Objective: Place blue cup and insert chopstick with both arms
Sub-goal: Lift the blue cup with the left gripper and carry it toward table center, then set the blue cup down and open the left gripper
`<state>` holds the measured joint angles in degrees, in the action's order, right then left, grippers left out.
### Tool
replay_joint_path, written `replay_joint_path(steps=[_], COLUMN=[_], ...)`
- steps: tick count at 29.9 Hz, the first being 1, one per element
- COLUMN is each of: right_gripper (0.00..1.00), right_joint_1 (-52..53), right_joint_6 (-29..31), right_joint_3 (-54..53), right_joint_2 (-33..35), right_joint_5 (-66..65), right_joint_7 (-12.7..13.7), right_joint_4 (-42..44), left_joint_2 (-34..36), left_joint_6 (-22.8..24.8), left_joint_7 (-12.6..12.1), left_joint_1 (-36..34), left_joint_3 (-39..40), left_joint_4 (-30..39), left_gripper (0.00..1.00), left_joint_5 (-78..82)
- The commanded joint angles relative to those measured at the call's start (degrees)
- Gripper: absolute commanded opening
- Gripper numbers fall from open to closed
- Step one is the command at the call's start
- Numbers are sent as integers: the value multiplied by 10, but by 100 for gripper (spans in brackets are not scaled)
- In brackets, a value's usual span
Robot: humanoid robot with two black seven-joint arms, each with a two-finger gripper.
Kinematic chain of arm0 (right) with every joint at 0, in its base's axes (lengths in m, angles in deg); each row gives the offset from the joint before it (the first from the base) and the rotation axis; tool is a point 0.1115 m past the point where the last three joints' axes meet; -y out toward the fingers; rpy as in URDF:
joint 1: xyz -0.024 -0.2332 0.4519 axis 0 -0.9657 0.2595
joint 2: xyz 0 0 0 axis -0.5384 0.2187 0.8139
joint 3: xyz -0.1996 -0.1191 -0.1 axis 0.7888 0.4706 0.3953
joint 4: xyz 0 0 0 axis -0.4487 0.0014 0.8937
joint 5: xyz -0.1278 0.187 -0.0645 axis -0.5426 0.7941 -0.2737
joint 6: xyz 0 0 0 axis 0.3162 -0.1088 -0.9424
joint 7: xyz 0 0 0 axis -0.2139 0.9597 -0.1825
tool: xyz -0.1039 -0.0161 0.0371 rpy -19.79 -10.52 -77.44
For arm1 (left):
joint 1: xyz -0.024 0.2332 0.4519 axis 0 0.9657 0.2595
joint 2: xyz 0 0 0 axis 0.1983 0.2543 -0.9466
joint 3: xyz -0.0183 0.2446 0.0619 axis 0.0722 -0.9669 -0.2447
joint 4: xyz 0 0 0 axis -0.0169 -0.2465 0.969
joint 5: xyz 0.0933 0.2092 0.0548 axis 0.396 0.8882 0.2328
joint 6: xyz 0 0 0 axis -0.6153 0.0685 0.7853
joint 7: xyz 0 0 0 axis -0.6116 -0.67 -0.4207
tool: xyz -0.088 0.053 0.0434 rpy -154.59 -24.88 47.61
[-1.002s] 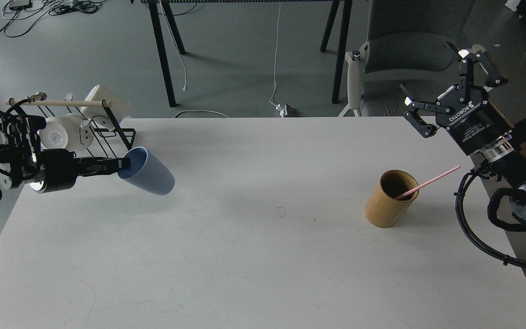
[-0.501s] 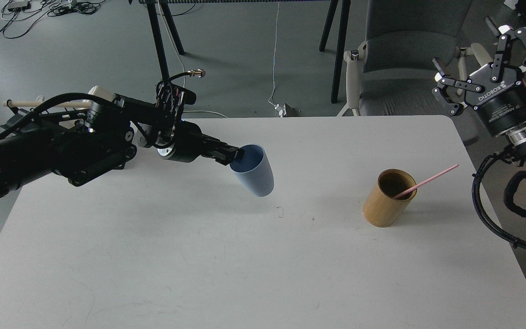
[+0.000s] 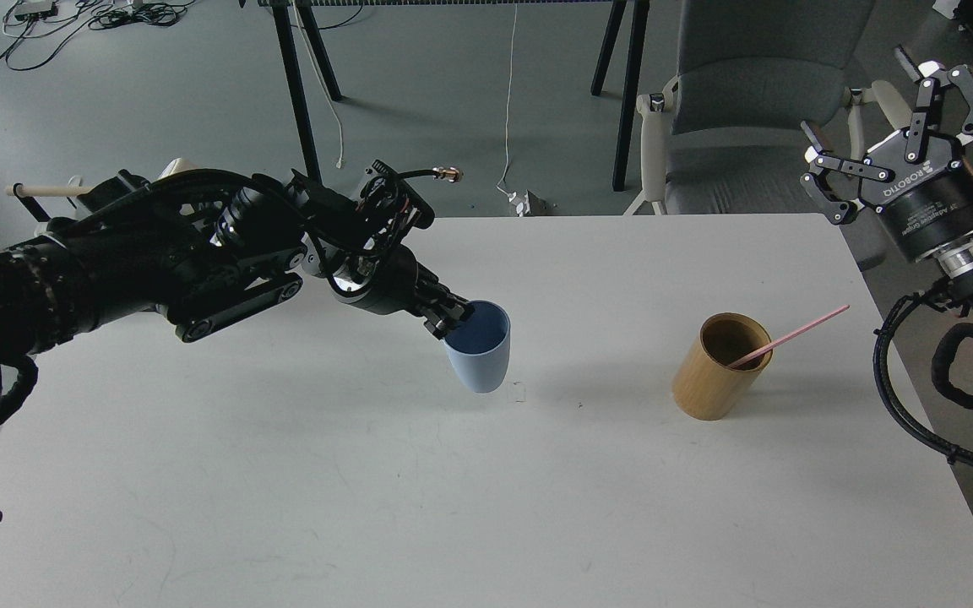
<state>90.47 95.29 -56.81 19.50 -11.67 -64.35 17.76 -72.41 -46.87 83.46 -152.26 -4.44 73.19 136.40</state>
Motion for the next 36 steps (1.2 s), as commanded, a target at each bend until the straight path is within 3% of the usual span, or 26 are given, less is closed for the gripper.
replay_joint_path(steps=[1, 16, 20, 30, 36], right_gripper=[97, 97, 97, 97, 97], right_joint_1=[0, -1, -1, -3, 1], right_joint_6=[0, 3, 3, 4, 3], right_joint_3=[0, 1, 1, 2, 4], right_joint_2=[2, 3, 3, 4, 24], right_joint_5=[0, 0, 0, -1, -30], right_joint_7=[0, 0, 0, 0, 0], right_joint_4=[0, 4, 4, 4, -11], left_joint_2=[-15, -76, -75, -67, -43], left_joint_6=[0, 0, -1, -1, 4], left_joint_7=[0, 0, 0, 0, 0], left_joint_1=[6, 27, 28, 26, 27], left_joint_3=[-1, -1, 0, 3, 33], left_joint_4=[0, -64, -63, -57, -57], left_gripper=[4, 5, 13, 19, 44], left_joint_5=[2, 38, 38, 31, -36])
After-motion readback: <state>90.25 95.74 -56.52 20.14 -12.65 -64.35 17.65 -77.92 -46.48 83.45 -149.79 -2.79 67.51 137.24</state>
